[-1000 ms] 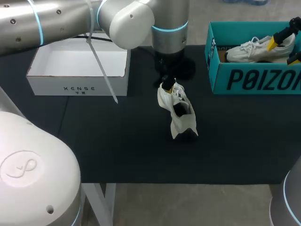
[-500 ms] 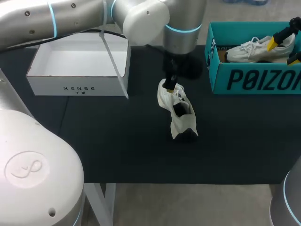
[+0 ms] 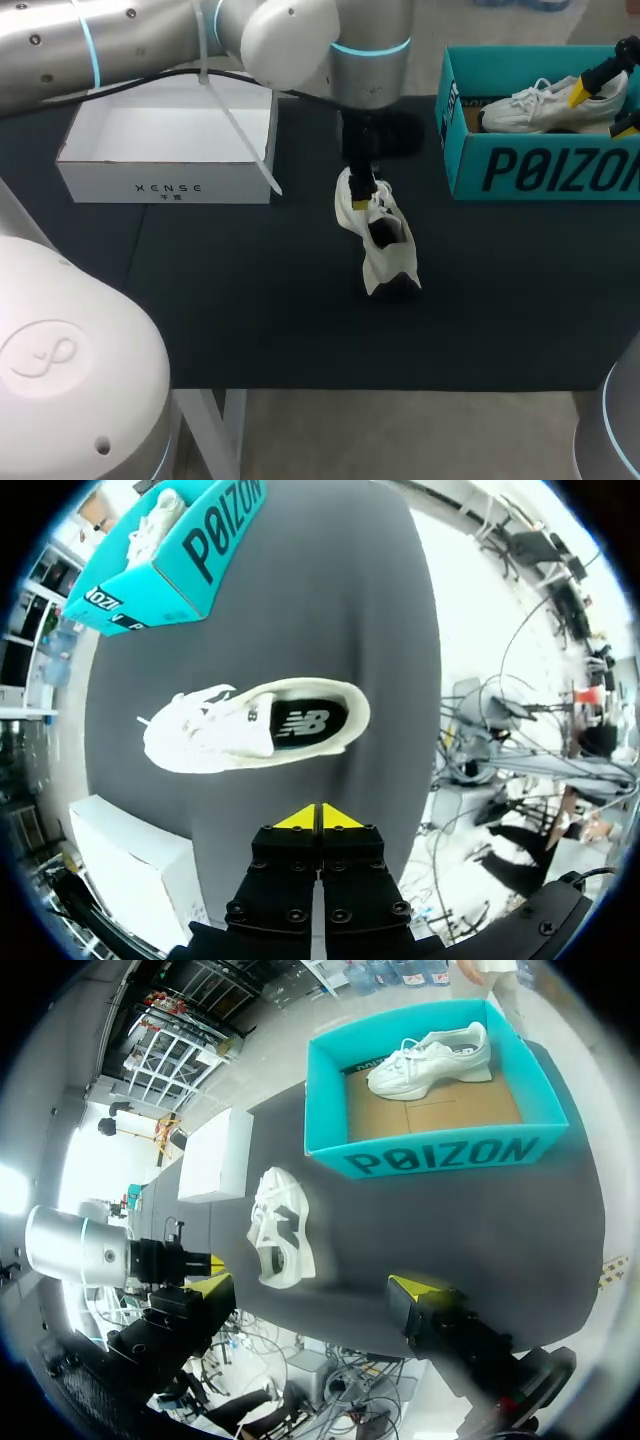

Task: Take the shoe out of the shoebox, open the shoe tongue, remove and reinsert the insole, then place the shoe into the shoebox

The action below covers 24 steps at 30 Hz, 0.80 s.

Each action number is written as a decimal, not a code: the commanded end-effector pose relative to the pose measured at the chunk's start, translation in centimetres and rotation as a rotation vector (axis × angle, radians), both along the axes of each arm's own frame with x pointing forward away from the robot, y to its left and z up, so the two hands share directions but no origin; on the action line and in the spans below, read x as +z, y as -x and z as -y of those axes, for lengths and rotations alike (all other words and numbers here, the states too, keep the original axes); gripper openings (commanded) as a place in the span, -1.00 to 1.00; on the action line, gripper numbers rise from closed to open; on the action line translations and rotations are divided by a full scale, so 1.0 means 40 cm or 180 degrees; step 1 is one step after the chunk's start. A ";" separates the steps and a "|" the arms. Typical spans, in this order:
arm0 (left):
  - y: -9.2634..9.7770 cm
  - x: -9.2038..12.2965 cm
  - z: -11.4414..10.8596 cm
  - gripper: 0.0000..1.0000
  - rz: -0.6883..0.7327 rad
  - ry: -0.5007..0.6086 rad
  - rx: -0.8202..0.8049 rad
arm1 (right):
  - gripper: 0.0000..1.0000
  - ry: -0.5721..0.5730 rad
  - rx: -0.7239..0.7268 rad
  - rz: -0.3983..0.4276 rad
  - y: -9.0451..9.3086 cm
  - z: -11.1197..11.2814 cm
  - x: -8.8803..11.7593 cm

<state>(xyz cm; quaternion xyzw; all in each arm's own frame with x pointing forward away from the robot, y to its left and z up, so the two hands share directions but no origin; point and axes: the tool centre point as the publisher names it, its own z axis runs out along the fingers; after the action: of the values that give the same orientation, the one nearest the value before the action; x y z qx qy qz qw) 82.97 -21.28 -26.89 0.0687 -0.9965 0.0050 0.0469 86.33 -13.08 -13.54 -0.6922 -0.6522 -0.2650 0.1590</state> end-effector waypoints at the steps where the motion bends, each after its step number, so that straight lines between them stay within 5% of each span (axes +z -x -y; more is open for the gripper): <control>1: 0.042 -0.013 0.010 -0.80 -0.0130 0.0265 0.0285 | 1.00 0.0004 0.0001 -0.0005 -0.002 0.000 -0.001; 4: 0.072 -0.010 0.022 -0.19 -0.0111 0.0275 0.0130 | 1.00 0.0004 0.0001 -0.0005 -0.002 0.000 -0.001; 6: 0.095 -0.009 0.035 -0.06 0.0042 0.0265 -0.0145 | 1.00 0.0004 0.0001 -0.0005 -0.002 0.000 -0.001; 7: 0.105 -0.012 0.040 0.35 0.0067 0.0226 -0.0163 | 1.00 0.0004 0.0001 -0.0005 -0.002 0.000 -0.001; 9: 0.116 -0.018 0.052 0.65 0.0157 0.0182 -0.0320 | 1.00 0.0004 0.0001 -0.0005 -0.002 0.000 -0.001; 10: 0.120 -0.023 0.055 1.00 0.0154 0.0166 -0.0341 | 1.00 0.0004 0.0001 -0.0005 -0.002 0.000 -0.001; 24: 0.121 -0.090 0.110 1.00 0.0135 0.0264 -0.0260 | 1.00 0.0004 0.0001 -0.0005 -0.002 0.000 -0.001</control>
<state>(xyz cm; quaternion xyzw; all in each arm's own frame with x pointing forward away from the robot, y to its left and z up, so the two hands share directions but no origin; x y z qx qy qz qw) 77.91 -25.20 -29.65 0.0274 -0.9980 0.0480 0.0317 86.33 -13.08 -13.54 -0.6922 -0.6522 -0.2650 0.1591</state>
